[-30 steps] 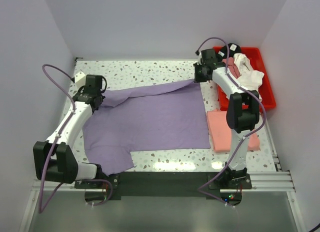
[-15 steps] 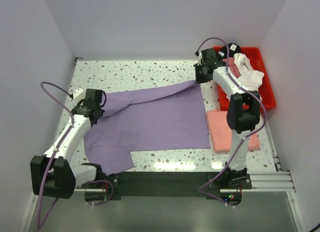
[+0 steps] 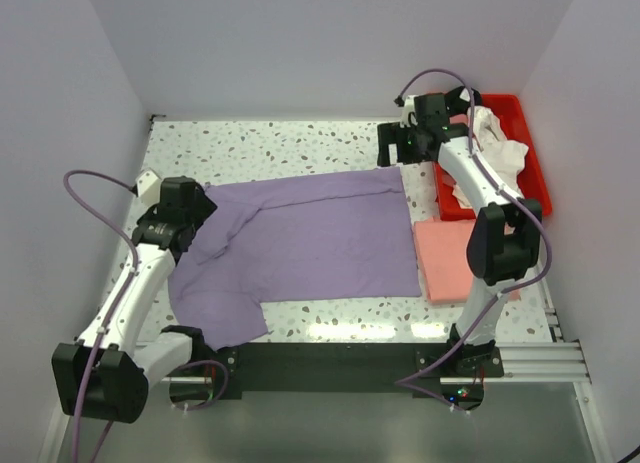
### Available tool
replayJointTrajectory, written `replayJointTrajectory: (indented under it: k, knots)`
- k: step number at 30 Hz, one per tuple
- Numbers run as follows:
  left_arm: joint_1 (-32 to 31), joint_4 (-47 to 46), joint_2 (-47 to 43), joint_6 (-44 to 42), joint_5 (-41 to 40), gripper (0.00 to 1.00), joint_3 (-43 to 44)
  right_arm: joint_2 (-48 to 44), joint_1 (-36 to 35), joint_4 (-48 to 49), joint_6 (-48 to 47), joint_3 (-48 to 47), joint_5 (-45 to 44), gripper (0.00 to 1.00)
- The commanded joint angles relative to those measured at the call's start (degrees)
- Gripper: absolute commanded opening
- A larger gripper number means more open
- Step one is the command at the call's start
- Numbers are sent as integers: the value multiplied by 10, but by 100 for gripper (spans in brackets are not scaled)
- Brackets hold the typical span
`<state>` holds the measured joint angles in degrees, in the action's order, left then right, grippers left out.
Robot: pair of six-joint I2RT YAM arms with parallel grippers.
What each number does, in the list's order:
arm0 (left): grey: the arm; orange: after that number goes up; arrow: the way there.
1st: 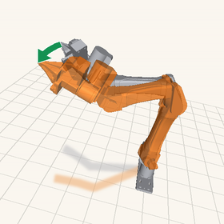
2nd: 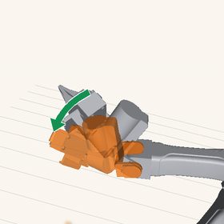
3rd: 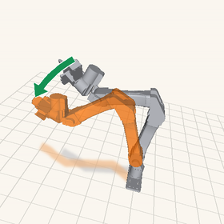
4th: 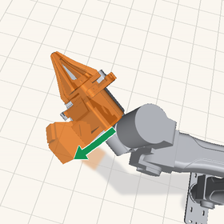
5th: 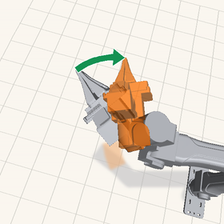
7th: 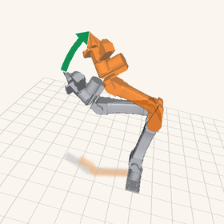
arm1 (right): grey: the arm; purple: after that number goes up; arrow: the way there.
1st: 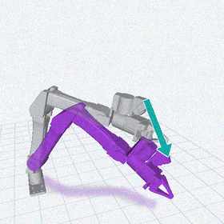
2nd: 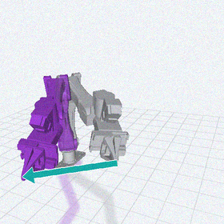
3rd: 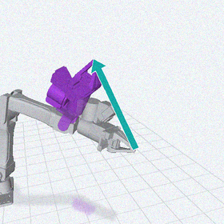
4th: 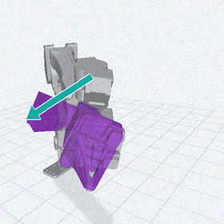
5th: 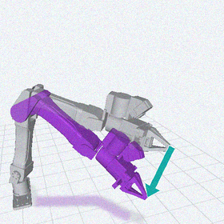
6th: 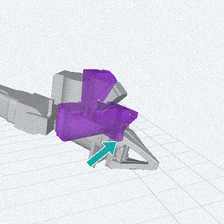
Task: Fold and stack the t-shirts
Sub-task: Fold the tshirt
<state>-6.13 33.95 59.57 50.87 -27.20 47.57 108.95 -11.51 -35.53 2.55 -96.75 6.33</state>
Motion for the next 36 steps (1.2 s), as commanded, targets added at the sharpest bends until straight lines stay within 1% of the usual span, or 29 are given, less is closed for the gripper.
replayJointTrajectory:
  k: [1, 3, 4, 6, 7, 8, 9, 10, 11, 13, 14, 16, 17, 19, 21, 25, 26, 28, 29, 32, 33, 36]
  knots:
    - [6, -95, 67, -38, 18, 100, 23, -22, -2, 31, 8, 2, 67, 99]
    - [14, -113, 112, -65, 27, 100, 54, -11, -6, 37, 16, -2, 83, 99]
    - [29, -134, 157, -76, 32, 100, 66, 1, -8, 40, 16, -4, 87, 99]
    - [47, -149, 201, -94, 46, 95, 96, 17, -15, 40, 18, -15, 92, 99]
    - [61, -175, 241, -107, 64, 93, 106, 24, -17, 43, 19, -19, 92, 99]
    - [85, -180, 260, -121, 89, 88, 129, 42, -19, 44, 20, -26, 92, 99]
    - [97, -187, 278, -129, 134, 84, 139, 50, -20, 47, 25, -36, 93, 99]
    - [114, -204, 308, -134, 139, 82, 153, 58, -21, 49, 28, -42, 94, 99]
    - [121, -209, 321, -140, 141, 78, 160, 73, -21, 50, 31, -48, 95, 99]
    - [138, -225, 358, -149, 144, 76, 175, 89, -21, 56, 39, -63, 97, 99]
    - [146, -225, 370, -157, 154, 71, 183, 102, -22, 61, 40, -66, 98, 99]
    - [161, -245, 400, -164, 173, 67, 190, 115, -22, 71, 47, -73, 102, 99]
    - [165, -253, 410, -174, 176, 64, 195, 122, -22, 73, 49, -77, 104, 99]
    - [177, -273, 439, -183, 208, 60, 206, 145, -22, 72, 54, -91, 110, 99]
    - [184, -279, 455, -188, 238, 52, 213, 164, -23, 76, 58, -99, 110, 99]
    - [191, -318, 481, -184, 265, 39, 209, 188, -22, 86, 62, -111, 104, 99]
    - [192, -325, 484, -182, 269, 33, 208, 194, -22, 86, 64, -114, 102, 99]
    - [194, -331, 492, -180, 283, 25, 208, 207, -22, 85, 67, -122, 98, 99]
    - [195, -331, 494, -176, 282, 16, 209, 210, -22, 85, 67, -125, 92, 99]
    - [198, -331, 493, -169, 274, 0, 209, 222, -22, 79, 69, -130, 77, 99]
    - [199, -331, 492, -169, 256, 0, 210, 225, -22, 78, 69, -134, 63, 99]
    - [207, -326, 492, -169, 251, 0, 214, 241, -22, 69, 72, -149, 35, 99]
